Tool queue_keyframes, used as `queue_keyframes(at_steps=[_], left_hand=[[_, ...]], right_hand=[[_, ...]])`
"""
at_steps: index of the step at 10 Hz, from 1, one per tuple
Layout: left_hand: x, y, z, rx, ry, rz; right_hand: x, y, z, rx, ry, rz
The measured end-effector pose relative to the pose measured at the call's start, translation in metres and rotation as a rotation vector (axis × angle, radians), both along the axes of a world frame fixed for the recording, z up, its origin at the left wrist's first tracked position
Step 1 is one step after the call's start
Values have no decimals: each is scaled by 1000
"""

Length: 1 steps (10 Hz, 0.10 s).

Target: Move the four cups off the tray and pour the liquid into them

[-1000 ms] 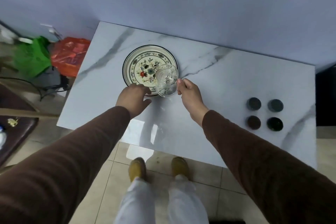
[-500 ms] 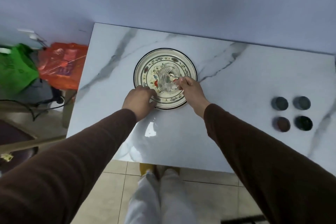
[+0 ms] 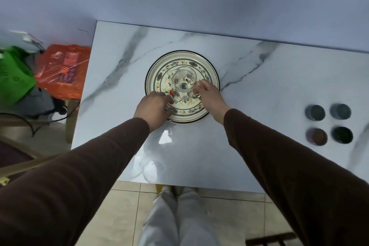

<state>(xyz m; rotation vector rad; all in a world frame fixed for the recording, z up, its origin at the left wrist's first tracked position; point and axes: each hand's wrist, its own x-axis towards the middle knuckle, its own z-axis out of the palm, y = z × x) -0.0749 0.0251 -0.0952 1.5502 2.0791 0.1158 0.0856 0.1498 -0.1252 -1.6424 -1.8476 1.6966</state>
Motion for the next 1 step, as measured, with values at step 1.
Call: queue_keyframes(at_steps=[1], left_hand=[[3,2,-1,-11,11,5]], right_hand=[[-3,4,-1,50,-24,37]])
